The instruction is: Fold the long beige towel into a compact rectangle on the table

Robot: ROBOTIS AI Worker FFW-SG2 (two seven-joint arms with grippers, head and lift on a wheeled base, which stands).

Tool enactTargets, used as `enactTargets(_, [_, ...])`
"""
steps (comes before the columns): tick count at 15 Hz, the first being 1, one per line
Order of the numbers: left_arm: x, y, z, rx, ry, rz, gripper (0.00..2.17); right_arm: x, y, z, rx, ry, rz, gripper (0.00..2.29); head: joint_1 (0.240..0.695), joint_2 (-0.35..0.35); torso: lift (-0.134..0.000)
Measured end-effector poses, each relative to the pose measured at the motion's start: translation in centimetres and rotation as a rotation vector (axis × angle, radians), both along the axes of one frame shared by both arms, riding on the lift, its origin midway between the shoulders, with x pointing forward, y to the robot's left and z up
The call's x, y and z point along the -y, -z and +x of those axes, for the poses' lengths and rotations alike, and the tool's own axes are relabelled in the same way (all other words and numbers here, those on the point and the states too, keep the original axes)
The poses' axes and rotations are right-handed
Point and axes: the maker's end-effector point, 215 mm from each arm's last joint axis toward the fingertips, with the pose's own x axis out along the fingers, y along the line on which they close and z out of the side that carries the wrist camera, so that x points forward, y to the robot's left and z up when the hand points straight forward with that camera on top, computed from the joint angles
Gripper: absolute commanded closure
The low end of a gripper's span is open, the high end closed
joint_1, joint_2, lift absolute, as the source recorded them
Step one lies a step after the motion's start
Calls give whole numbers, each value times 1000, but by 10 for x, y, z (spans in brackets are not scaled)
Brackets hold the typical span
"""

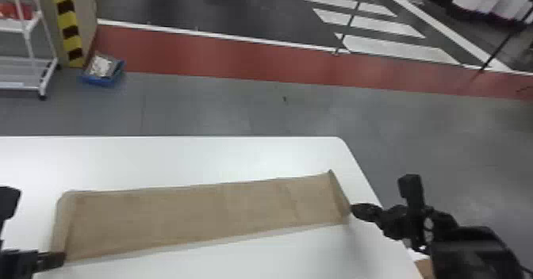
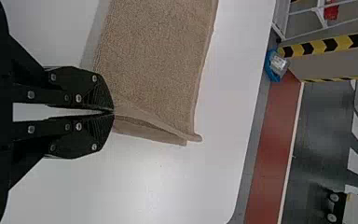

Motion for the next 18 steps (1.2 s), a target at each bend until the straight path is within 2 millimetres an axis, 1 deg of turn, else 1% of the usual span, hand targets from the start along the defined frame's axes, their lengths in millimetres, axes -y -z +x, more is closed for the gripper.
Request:
enactTargets(3, [-4,-2,-9,-13,-7,9,1015,-8,-1,-13,-12,1,32,1288,695,-339,0])
enactTargets(5, [-12,-2,-15,-18,-22,15,1015,-11,-6,-23,-12,6,46,1288,695,-335,0])
enactTargets(7, [-19,-3,-15,-14,-37,18,1015,-8,-13,-32,-3,20,65,1291,695,-331,0])
enactTargets(9, [-24,-6,-10,6,-45,20,1015,-5,-17,-41,3,32,70,1288,695,-331,0])
enactTargets(10, [-24,-8,-7,17,-46,20,1015,-3,-17,-45,-1,39,73,1150,695,-331,0])
enactTargets(11, [-23,-10,-4,24,-45,18,1015,-2,-17,-47,-5,46,75,822,695,-333,0])
enactTargets(12, [-23,-11,-3,27,-44,16,1015,0,-16,-48,-6,54,73,353,695,-337,0])
enactTargets(13, [-23,-11,-3,27,-44,15,1015,1,-15,-47,-5,61,68,117,695,-339,0])
enactTargets(14, [-22,-11,-3,27,-44,15,1015,3,-14,-47,-4,66,60,12,695,-340,0])
enactTargets(18, [-26,-12,-6,23,-47,26,1015,2,-17,-40,18,82,53,22,695,-336,0])
